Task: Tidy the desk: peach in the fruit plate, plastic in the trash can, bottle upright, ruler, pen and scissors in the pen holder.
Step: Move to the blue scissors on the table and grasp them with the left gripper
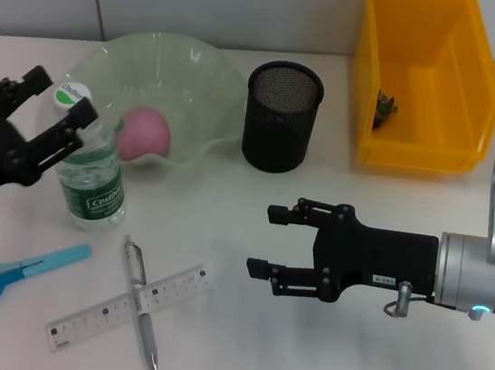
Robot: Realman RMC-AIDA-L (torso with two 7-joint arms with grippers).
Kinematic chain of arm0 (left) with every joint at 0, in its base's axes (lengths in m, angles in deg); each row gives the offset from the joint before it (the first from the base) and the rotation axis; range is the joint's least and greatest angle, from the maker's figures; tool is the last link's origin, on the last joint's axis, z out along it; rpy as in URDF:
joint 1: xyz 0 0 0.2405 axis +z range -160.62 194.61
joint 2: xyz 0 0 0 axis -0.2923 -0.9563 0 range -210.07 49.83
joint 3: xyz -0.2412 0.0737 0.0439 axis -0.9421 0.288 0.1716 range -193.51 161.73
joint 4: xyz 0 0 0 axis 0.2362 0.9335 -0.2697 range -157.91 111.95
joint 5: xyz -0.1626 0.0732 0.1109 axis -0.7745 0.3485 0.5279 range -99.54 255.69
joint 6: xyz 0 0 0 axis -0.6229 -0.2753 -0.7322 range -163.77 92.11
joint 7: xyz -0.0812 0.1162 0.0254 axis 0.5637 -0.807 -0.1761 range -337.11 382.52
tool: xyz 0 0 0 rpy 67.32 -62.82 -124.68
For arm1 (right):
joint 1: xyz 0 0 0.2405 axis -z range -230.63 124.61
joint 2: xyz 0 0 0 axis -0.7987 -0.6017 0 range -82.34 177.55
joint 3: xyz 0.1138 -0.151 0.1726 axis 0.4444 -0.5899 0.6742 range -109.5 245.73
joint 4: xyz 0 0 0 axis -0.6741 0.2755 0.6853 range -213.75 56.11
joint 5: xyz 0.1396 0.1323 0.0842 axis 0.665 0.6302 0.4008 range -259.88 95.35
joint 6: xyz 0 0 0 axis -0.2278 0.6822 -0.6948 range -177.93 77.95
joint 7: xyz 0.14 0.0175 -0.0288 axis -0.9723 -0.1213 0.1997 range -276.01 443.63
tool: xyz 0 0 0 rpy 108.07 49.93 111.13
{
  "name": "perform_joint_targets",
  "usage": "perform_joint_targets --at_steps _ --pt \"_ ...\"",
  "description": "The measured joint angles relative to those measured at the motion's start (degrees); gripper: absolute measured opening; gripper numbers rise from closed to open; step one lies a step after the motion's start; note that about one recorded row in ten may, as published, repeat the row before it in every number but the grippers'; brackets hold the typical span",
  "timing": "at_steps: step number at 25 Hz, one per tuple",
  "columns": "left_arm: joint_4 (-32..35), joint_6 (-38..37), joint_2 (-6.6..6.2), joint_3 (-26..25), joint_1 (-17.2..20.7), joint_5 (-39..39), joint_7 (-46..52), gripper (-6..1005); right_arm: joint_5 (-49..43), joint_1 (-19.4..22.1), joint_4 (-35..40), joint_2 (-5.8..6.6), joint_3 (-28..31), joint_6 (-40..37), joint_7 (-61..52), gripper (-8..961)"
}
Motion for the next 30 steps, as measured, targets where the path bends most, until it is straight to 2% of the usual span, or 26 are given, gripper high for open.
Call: perform_joint_targets --at_steps 1,4,7,11,15,22,30 --pt "2.31 -3.19 -0.26 0.91 2.2 -0.01 4.06 815 0.02 0.0 0.0 0.0 0.11 -0.13 -0.09 775" --pt "4.48 -4.51 -0.3 2.19 3.59 0.0 6.38 815 0.02 0.0 0.01 0.0 0.29 -0.3 -0.23 775" --pt "11.86 -7.67 -0.44 7.5 7.64 0.0 13.4 815 0.03 0.0 0.17 0.0 0.33 -0.34 -0.76 775" --pt "18.78 -9.04 -1.17 12.7 9.93 2.17 20.05 814 0.02 0.0 0.74 0.08 0.4 -0.5 -2.44 775" --pt "23.34 -11.31 -1.75 14.27 9.58 10.04 25.32 814 0.03 0.44 2.43 0.23 0.44 -0.87 -5.12 775" --pt "28.12 -12.02 -1.6 14.2 7.71 20.83 29.21 814 -0.49 0.87 4.42 1.11 0.44 -1.46 -10.79 774" --pt "31.0 -12.12 -1.21 13.77 7.97 23.95 30.59 814 -3.71 0.45 5.79 2.24 0.35 -2.83 -17.17 774"
